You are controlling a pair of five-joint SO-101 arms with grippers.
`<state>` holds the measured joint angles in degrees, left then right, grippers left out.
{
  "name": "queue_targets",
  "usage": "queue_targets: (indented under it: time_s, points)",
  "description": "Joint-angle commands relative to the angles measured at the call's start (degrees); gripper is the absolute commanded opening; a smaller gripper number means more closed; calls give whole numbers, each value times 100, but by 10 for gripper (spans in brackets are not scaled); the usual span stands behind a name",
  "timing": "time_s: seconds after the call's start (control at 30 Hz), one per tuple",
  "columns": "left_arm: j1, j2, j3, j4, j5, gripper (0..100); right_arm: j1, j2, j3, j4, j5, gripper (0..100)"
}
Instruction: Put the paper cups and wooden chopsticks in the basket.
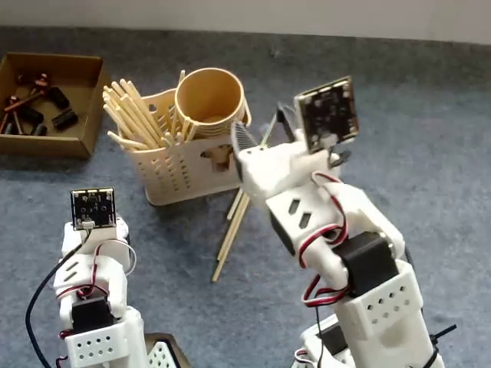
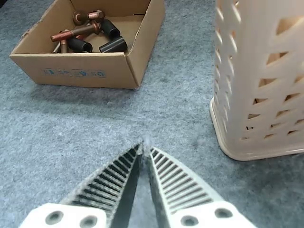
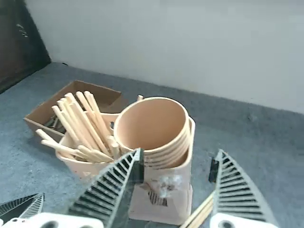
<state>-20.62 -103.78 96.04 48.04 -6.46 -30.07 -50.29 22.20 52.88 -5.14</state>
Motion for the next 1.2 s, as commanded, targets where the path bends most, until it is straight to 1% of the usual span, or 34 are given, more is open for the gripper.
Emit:
queue_targets:
  time_s: [0.0, 0.13, 0.27, 0.33, 0.47, 0.57, 0.63, 0.77, 1.17]
  points:
    - [-75, -66, 110, -141, -35, 14, 435, -92, -75, 242, -290, 228]
    - [-75, -66, 110, -141, -35, 14, 664, -92, 312, 251, -448, 228]
    - [-75, -66, 110, -141, -35, 14, 743, 13, 655, 233, -695, 228]
    - [-75, -66, 110, -141, -35, 14, 796, 312, 716, 207, -862, 228]
    - [-92, -66, 110, -141, -35, 14, 910, 1402, 681, 207, -1301, 228]
    - [-110, -66, 92, -141, -35, 14, 927, 2264, 286, 163, -1653, 228]
    - [-251, -75, 92, -149, -18, 14, 954, 2774, 22, 163, -1952, 228]
    - [-558, -66, 110, -422, -9, 14, 954, 3653, -391, 163, -2391, 228]
    - [-567, -66, 110, -422, -9, 14, 954, 5455, -1587, 127, -3288, 228]
